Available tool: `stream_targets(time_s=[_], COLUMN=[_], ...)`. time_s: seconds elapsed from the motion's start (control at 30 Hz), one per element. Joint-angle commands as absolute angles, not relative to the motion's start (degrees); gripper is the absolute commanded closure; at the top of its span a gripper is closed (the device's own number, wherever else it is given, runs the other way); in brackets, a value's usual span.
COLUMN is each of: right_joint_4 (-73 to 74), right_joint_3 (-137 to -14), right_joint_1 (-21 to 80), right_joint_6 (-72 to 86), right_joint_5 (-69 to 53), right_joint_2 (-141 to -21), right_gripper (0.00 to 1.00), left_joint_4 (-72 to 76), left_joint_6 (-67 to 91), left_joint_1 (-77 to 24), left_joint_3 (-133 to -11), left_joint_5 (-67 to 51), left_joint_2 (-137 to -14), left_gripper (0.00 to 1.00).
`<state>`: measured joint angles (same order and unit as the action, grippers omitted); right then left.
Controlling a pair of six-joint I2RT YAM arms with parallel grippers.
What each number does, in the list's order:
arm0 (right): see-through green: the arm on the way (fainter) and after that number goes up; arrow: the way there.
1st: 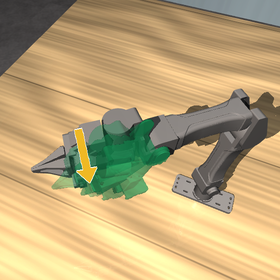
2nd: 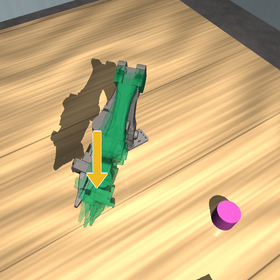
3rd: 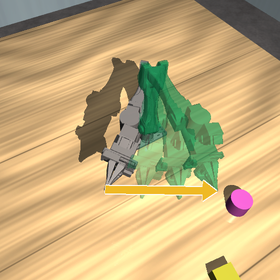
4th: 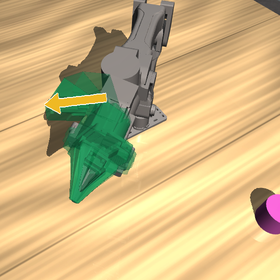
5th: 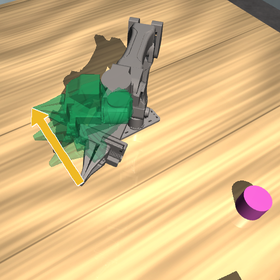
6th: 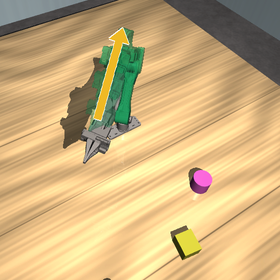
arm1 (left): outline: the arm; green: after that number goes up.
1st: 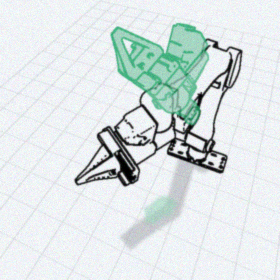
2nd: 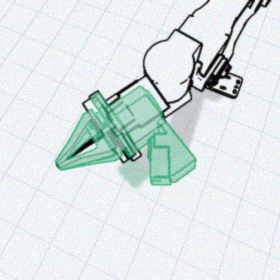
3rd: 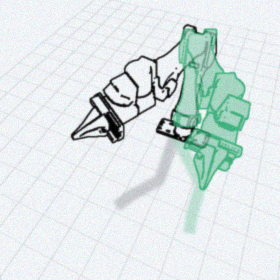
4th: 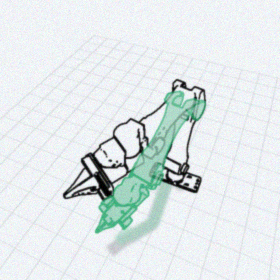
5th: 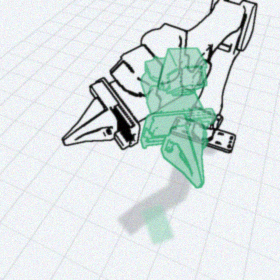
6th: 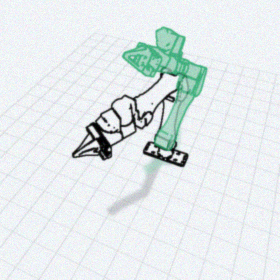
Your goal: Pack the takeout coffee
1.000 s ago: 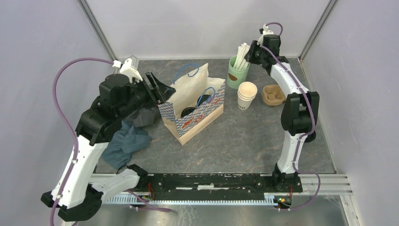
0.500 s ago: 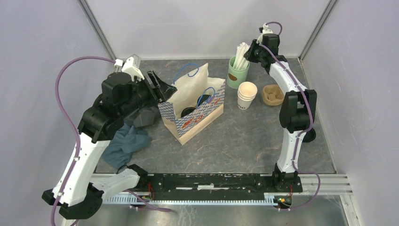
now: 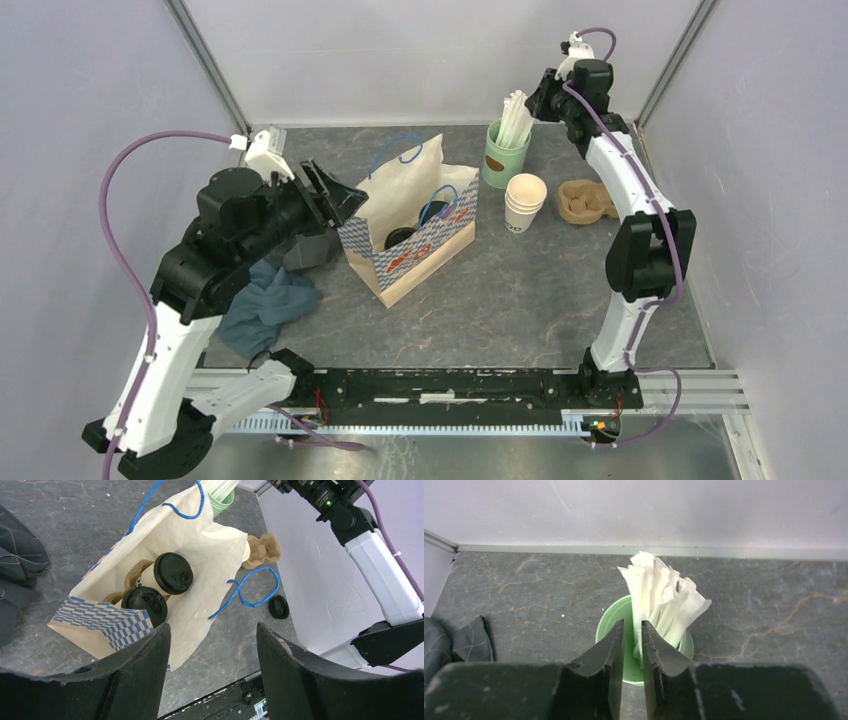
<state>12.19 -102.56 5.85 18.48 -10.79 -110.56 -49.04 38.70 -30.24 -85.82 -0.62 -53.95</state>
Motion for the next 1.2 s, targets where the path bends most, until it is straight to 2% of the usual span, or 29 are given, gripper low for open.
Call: stream_targets(time_s=[0.0, 0.2, 0.3, 0.33, 0.4, 0.63, 0.73, 0.97, 1.17], right_joint_4=[6.9, 4.6, 5.1, 6.6, 8.9, 12.4, 16.8, 14.3, 14.6], right_joint_3=[-102.6, -100.9, -99.7, -99.4, -96.9, -98.5, -102.5, -100.6, -103.3], right_joint_1=[5.6, 5.3, 5.2, 5.2, 5.3, 4.8, 4.7, 4.4, 4.4], right_joint_6=[11.6, 4.4, 5.4, 7.8, 15.0, 21.9, 22.7, 25.3, 24.8], right_joint_5=[-15.5, -21.3, -18.0, -13.4, -7.4, -9.9, -10.2, -11.8, -12.1], right_joint_2=[-105.5, -99.7, -96.9, -96.6, -96.2, -102.1, -106.7, -109.8, -113.4], right_gripper=[0.75, 0.9, 0.99, 0.96, 0.75, 0.61, 0.59, 0.57, 0.61], left_joint_4=[-46.3, -46.0, -46.0, -46.2, -46.1, -46.5, -46.4, -46.4, -46.2], left_joint_6=[36.8, 38.0, 38.3, 38.4, 38.5, 38.4, 38.9, 38.1, 37.1], left_joint_1=[-30.1, -30.1, -30.1, -30.1, -30.1, -30.1, -30.1, -30.1, -30.1], left_joint_3=[-84.1, -83.3, -83.1, -83.0, -82.6, -83.1, -83.1, -84.9, -85.4], left_joint_5=[-2.6, -3.3, -3.1, -3.2, -3.7, -3.9, -3.9, -3.0, -2.6], left_joint_2=[-51.0, -48.0, -46.9, -46.7, -46.3, -47.0, -47.6, -50.5, -52.4], left_gripper=[0.3, 0.31, 0.31, 0.31, 0.31, 0.31, 0.31, 0.29, 0.29])
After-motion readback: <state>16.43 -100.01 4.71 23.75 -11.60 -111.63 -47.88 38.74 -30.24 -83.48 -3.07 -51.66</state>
